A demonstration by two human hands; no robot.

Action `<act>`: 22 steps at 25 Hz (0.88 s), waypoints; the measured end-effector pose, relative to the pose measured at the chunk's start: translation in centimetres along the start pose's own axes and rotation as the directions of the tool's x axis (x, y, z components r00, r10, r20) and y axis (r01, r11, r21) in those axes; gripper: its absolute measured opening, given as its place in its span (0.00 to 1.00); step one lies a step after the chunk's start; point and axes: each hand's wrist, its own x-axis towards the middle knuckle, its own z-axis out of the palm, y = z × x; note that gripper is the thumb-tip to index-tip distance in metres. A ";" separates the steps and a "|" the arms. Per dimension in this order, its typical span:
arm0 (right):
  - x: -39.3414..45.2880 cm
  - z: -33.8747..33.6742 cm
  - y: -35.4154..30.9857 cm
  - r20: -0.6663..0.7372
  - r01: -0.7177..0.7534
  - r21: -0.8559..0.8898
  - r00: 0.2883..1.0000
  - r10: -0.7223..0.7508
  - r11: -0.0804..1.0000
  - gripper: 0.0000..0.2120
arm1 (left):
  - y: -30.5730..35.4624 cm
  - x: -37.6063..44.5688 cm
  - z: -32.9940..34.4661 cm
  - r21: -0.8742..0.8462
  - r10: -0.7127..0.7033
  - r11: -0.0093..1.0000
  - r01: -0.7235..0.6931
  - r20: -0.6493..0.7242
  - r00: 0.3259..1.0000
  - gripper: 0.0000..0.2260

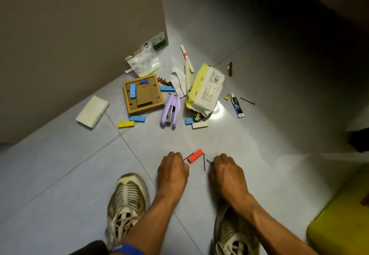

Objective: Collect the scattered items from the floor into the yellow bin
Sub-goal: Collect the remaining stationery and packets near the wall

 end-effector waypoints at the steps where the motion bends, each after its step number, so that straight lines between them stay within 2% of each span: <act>1: 0.1 -0.1 0.1 -0.009 -0.060 0.092 0.998 0.061 0.994 0.06 | 0.4 0.2 0.1 0.013 0.006 1.000 -0.006 0.020 1.000 0.07; 2: 0.1 -0.3 0.2 -0.002 -0.140 0.225 0.990 0.144 0.964 0.05 | 0.6 0.3 0.1 0.026 0.004 1.000 -0.005 0.047 0.999 0.07; 4: 0.1 -0.6 0.9 0.072 -0.316 0.533 0.942 0.329 0.785 0.07 | 0.8 0.5 -0.1 0.013 -0.031 0.999 0.030 0.107 0.994 0.06; 6: 0.0 -1.2 1.3 0.155 -0.402 0.719 0.888 0.434 0.567 0.08 | 0.9 0.6 -0.5 -0.116 -0.141 0.981 0.158 0.143 0.980 0.06; 7: 0.1 -1.7 1.1 0.189 -0.411 0.773 0.876 0.443 0.483 0.09 | 1.0 0.5 -1.0 -0.253 -0.204 0.936 0.244 0.172 0.964 0.07; 8: 0.2 -2.2 0.7 0.217 -0.408 0.810 0.876 0.432 0.421 0.09 | 1.2 0.2 -1.4 -0.424 -0.249 0.845 0.327 0.229 0.941 0.06; 9: 0.3 -2.8 0.1 0.231 -0.391 0.837 0.887 0.400 0.384 0.08 | 1.6 -0.1 -2.1 -0.583 -0.256 0.709 0.397 0.311 0.915 0.04; 10: 0.3 -3.7 -0.5 0.233 -0.365 0.858 0.904 0.359 0.362 0.08 | 2.1 -0.5 -2.7 -0.694 -0.230 0.565 0.445 0.386 0.893 0.06; 12: 0.1 -5.5 -1.7 0.197 -0.293 0.882 0.941 0.275 0.370 0.07 | 3.0 -0.9 -3.6 -0.791 -0.142 0.372 0.486 0.469 0.872 0.17; 13: -0.2 -6.4 -2.1 0.160 -0.249 0.874 0.958 0.237 0.417 0.07 | 3.4 -1.0 -4.0 -0.810 -0.093 0.339 0.478 0.477 0.874 0.18; 15: -0.7 -7.8 -2.9 0.069 -0.155 0.806 0.983 0.169 0.572 0.06 | 4.4 -1.1 -4.9 -0.846 0.000 0.286 0.450 0.470 0.883 0.16; 16: -0.9 -8.3 -3.2 0.034 -0.113 0.750 0.990 0.134 0.652 0.05 | 4.8 -1.1 -5.1 -0.868 0.041 0.196 0.457 0.473 0.880 0.15; 17: -1.0 -8.7 -3.6 0.001 -0.066 0.709 0.996 0.092 0.703 0.05 | 5.2 -1.2 -5.4 -0.876 0.065 0.056 0.480 0.483 0.873 0.16; 18: -1.1 -8.9 -3.9 -0.022 -0.018 0.690 0.999 0.046 0.724 0.04 | 5.5 -1.3 -5.6 -0.867 0.087 -0.086 0.491 0.484 0.871 0.17; 19: -1.1 -8.9 -4.0 -0.046 0.019 0.699 0.999 0.018 0.715 0.04 | 5.7 -1.4 -5.7 -0.855 0.094 -0.183 0.486 0.477 0.874 0.17; 21: -0.9 -8.3 -3.5 -0.105 0.019 0.754 0.990 0.091 0.657 0.05 | 5.8 -1.4 -5.8 -0.840 0.058 -0.277 0.467 0.470 0.881 0.15; 22: -0.7 -7.6 -2.6 -0.148 0.000 0.714 0.977 0.151 0.701 0.04 | 5.8 -1.2 -5.7 -0.839 0.018 -0.291 0.460 0.476 0.879 0.13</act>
